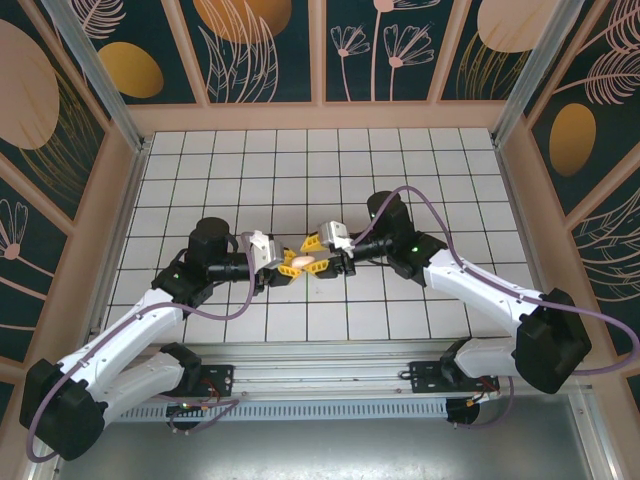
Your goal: Insert the wireless bluetooth earbuds into the charging case
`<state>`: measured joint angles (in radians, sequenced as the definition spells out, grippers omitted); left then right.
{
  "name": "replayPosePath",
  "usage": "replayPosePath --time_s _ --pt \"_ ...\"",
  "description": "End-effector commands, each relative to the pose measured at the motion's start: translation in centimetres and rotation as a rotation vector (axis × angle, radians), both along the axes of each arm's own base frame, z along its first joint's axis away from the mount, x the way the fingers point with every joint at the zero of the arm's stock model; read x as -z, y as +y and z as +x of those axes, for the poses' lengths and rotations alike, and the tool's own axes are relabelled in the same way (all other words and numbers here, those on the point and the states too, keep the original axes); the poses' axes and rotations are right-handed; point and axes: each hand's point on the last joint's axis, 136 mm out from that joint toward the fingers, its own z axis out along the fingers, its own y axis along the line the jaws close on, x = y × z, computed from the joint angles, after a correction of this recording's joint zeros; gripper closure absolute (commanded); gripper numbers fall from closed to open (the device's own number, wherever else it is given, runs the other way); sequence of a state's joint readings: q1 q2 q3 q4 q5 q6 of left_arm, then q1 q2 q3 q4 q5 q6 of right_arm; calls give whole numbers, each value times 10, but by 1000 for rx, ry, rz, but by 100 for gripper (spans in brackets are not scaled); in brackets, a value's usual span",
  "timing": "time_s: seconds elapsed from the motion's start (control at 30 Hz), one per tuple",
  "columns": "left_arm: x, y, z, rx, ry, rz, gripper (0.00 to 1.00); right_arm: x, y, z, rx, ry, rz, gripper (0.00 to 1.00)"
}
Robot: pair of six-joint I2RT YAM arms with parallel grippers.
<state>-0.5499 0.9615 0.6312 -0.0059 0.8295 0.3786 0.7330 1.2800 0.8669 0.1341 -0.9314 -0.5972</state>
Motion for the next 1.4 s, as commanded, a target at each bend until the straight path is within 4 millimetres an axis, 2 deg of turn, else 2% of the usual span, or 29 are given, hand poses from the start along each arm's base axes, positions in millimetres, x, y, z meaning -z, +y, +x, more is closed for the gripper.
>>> replayPosePath --time_s 0.0,0.2,0.63,0.93,1.1,1.23,1.37 --pt "-12 -1 -7 34 -31 -11 83 -17 2 19 84 -32 44 58" --pt "-8 0 -7 32 -32 1 83 -21 -1 29 137 -32 59 58" --pt "-5 -1 -4 28 -26 9 84 -29 -9 29 151 -33 106 57" --pt "-12 -3 -1 21 -21 -11 84 -28 -12 30 166 -29 106 57" --pt "-16 -5 9 -33 17 -50 85 -36 -14 28 172 -21 133 55" --pt "-16 -4 16 -72 51 -92 85 -49 -19 34 218 23 171 51" --pt "-11 5 30 -122 118 -123 86 -58 -23 45 290 96 185 46"
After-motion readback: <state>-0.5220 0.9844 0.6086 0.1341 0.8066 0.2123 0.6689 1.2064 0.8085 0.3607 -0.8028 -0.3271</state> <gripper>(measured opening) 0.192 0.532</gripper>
